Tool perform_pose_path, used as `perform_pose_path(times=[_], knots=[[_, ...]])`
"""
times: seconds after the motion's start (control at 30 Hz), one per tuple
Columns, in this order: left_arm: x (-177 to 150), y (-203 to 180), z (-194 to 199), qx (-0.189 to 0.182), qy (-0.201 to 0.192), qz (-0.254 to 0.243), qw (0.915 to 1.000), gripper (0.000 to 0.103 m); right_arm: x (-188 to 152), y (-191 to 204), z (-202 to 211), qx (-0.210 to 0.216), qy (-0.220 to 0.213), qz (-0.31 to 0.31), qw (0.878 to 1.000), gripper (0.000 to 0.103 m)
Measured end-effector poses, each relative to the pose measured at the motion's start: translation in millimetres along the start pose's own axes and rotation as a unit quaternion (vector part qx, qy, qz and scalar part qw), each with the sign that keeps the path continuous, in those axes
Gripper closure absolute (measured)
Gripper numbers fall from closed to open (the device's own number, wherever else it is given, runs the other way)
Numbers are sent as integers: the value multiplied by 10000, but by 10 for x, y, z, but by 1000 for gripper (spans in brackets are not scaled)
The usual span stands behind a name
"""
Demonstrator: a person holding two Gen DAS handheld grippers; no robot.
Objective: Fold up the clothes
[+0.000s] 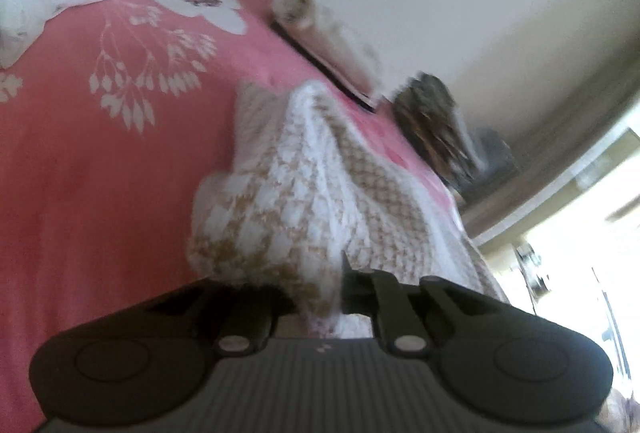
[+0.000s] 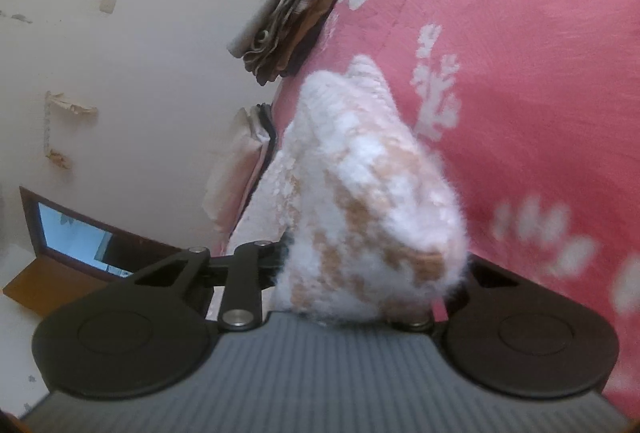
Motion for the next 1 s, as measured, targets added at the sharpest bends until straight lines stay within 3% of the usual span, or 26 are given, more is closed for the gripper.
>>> perform_pose_path(times=[0.17,0.27,0.4,0.47,0.53,0.63,0.73,0.87,1.0], knots=[[-271,-62,738,-224,798,-402,9957,93,-192,-57,974,-284,486,2,9984,77],[-565,88,1069,-56,1380,-226,9902,92,-266,-127,1446,-586,1035,86,9929,76],[-867,370,1086,259,2197,-246,9749,79,-340,-469,1722,-1358,1731,67,9755,67],[-786,395,1168,284,2138,-419,9756,69,-307,-597,1761,-1538,1834,-112,9709,56],[-640,351,1308,290,1991,-769,9765,61,-242,-600,1843,-1483,1826,-225,9717,54],[-408,250,1536,422,1648,-1293,9769,48,-65,-514,2107,-1661,1533,201,9739,36],[-221,118,1555,543,1207,-1806,9746,41,141,-456,2373,-1830,1154,643,9742,34],[-150,-83,1077,491,905,-2215,9697,40,353,-246,2335,-1549,711,1448,9747,34],[-156,-279,530,576,714,-2660,9596,42,291,137,1855,-1029,582,2490,9613,34]])
Point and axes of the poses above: each gripper's, at about its wrist camera, not at the fingertips, and z roughly against the way its jaws point, y to its left, x to its top, the point moved 3 cm from there along -z, roughly the way its jaws point, and after that the axes turned 13 degrees about -y, right-handed, at the moved point
